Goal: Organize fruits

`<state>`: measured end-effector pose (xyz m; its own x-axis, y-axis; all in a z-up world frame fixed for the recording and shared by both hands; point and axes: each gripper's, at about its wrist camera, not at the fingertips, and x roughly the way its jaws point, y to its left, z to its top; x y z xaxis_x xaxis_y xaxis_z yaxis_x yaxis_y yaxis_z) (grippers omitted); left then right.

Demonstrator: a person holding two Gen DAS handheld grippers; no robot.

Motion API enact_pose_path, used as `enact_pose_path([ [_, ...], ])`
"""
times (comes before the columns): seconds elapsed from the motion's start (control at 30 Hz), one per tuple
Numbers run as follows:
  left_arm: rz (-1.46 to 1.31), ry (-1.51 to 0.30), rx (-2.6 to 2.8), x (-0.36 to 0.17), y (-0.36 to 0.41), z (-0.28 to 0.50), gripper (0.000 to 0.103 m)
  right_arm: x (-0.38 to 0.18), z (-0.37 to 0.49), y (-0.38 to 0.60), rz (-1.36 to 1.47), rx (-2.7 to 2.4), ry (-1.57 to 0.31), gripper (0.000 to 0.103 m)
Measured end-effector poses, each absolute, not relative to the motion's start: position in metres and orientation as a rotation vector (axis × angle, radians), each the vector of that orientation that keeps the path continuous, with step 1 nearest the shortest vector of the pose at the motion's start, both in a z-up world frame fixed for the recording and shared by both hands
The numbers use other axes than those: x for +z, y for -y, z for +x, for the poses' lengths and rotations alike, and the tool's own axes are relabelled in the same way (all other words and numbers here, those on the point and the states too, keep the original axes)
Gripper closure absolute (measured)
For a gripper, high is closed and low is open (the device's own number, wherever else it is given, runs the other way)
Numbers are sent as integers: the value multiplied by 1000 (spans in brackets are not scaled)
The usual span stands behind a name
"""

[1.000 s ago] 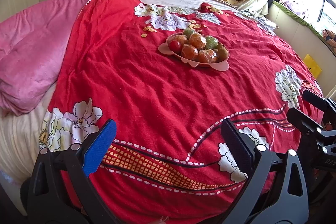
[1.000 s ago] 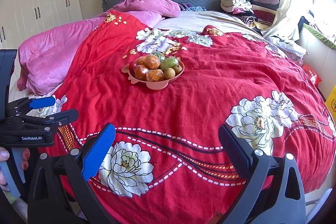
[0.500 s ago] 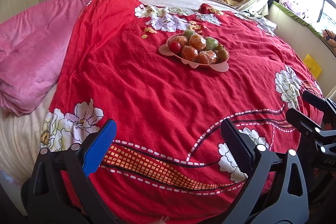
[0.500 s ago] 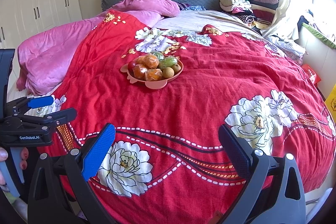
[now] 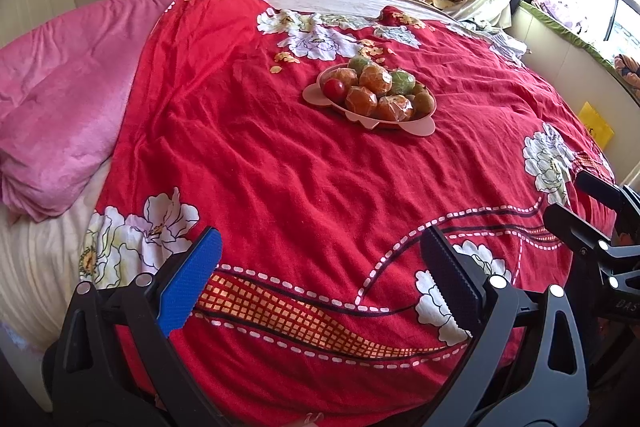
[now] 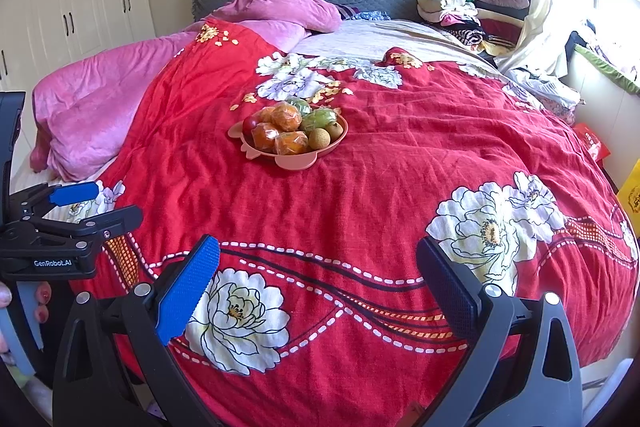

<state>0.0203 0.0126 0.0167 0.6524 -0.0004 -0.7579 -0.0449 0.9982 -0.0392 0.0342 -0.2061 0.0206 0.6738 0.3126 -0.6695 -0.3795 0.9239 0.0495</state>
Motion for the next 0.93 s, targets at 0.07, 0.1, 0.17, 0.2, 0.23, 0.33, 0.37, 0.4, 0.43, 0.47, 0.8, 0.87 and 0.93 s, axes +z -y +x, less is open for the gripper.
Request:
enact_pose_path([
  [0.07,-49,-864,27,16,-12,20,10,21,34,206,-97,390,-735,5],
  [0.1,-48,-867,21,16,-11,20,10,21,34,206,-97,389,-735,5],
  [0.17,-41,-872,20,15,-10,18,10,20,34,206,-97,389,-737,5],
  [0.2,-33,-874,17,14,-9,18,10,20,34,206,-99,388,-738,5],
  [0.23,-25,-881,11,14,-8,17,10,20,35,206,-100,389,-739,5],
  [0.33,-30,-897,-6,13,-8,18,10,20,35,209,-100,391,-740,5],
  [0.37,-32,-920,-8,11,-8,19,10,19,35,207,-100,390,-742,5],
  [0.4,-35,-934,-6,10,-9,21,10,18,36,208,-100,387,-745,5],
  [0.43,-40,-939,-11,9,-9,22,10,18,37,208,-101,385,-747,5],
  [0.47,-53,-942,-16,8,-11,23,10,17,37,208,-102,384,-748,5],
  [0.8,-78,-919,61,10,-41,54,10,19,83,247,-64,293,-736,5],
  [0.87,-59,-925,141,6,-66,77,10,19,111,267,-58,226,-747,5],
  [0.93,-73,-928,193,2,-90,99,10,15,153,295,-49,159,-792,5],
])
